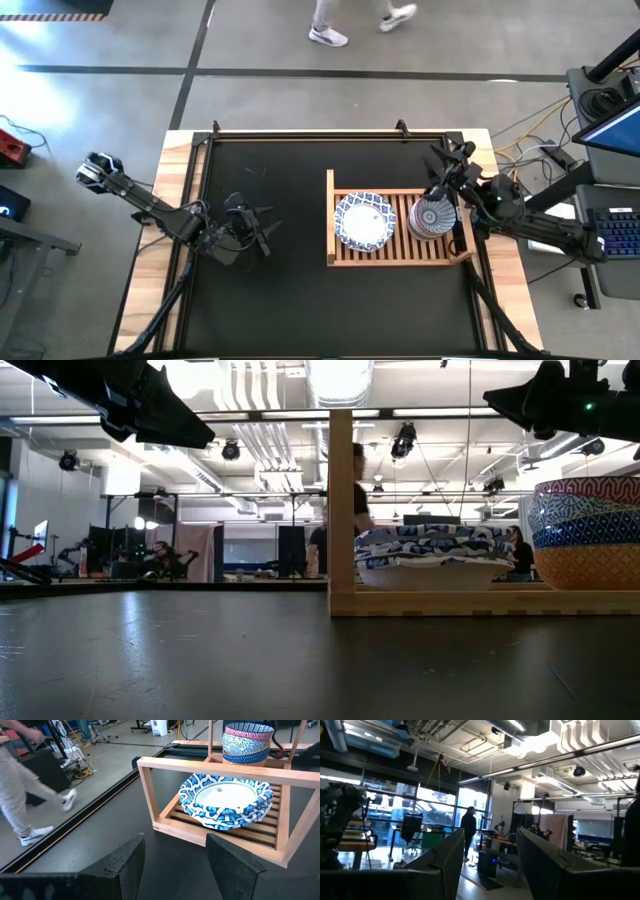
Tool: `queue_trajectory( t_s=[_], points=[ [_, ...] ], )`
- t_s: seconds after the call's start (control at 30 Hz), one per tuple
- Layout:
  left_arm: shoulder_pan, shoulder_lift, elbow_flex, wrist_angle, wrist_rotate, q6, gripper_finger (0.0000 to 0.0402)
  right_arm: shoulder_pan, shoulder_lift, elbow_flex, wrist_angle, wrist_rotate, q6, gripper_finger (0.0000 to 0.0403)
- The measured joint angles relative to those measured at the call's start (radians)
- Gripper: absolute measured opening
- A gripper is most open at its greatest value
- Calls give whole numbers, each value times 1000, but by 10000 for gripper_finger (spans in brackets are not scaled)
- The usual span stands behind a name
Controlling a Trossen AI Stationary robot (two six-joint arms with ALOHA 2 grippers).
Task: Place and stack bowls onto a shelf
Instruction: Return to Home Position
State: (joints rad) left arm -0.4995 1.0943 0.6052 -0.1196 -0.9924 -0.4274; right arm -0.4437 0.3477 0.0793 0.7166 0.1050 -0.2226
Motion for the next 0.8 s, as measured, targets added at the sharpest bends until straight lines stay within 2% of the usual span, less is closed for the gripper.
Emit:
queue_trajectory(
  t_s=[0.33, 0.8],
  points=[
    [0, 0, 0, 0, 0, 0, 192, -105, 0, -42, 126, 0, 7, 171],
    [0, 0, 0, 0, 0, 0, 192, -342, 1, -43, 137, 0, 30, 171]
  ],
)
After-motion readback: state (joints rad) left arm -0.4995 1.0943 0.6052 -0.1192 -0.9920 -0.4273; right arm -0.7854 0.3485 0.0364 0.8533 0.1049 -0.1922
